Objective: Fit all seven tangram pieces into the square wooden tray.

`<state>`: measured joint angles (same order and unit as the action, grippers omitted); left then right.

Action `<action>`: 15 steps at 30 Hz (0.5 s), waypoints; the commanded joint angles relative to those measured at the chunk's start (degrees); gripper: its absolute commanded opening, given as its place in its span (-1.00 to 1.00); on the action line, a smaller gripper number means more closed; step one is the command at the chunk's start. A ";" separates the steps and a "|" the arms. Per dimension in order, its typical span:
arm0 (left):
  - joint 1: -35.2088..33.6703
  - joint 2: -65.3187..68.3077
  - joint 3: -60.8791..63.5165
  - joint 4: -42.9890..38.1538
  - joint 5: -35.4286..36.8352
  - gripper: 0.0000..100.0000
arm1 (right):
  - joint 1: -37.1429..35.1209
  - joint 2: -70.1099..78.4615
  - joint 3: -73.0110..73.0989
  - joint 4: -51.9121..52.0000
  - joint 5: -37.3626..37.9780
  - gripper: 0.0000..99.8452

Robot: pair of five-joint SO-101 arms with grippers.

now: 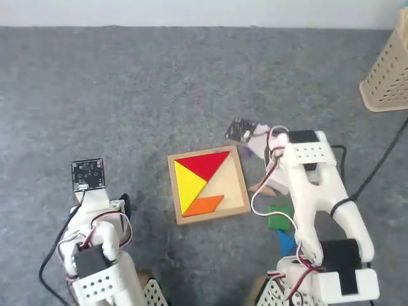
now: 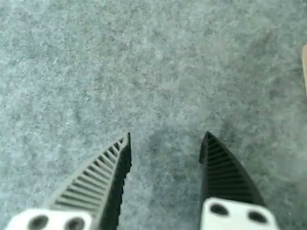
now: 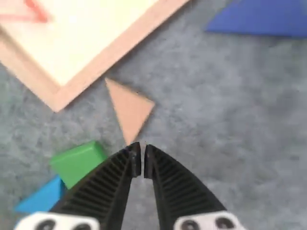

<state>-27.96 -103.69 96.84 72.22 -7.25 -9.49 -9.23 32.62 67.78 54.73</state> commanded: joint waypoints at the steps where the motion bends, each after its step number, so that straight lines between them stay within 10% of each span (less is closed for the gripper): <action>1: 0.35 -0.70 -0.31 0.18 0.53 -0.55 | -1.54 -2.51 -5.63 3.30 -1.14 -0.77; 15: 0.35 -0.70 -0.31 0.18 0.53 -0.55 | -8.04 -2.24 8.70 -7.16 5.98 -0.52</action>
<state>-27.96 -103.69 96.84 72.22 -7.25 -16.79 -9.23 40.88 63.38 59.74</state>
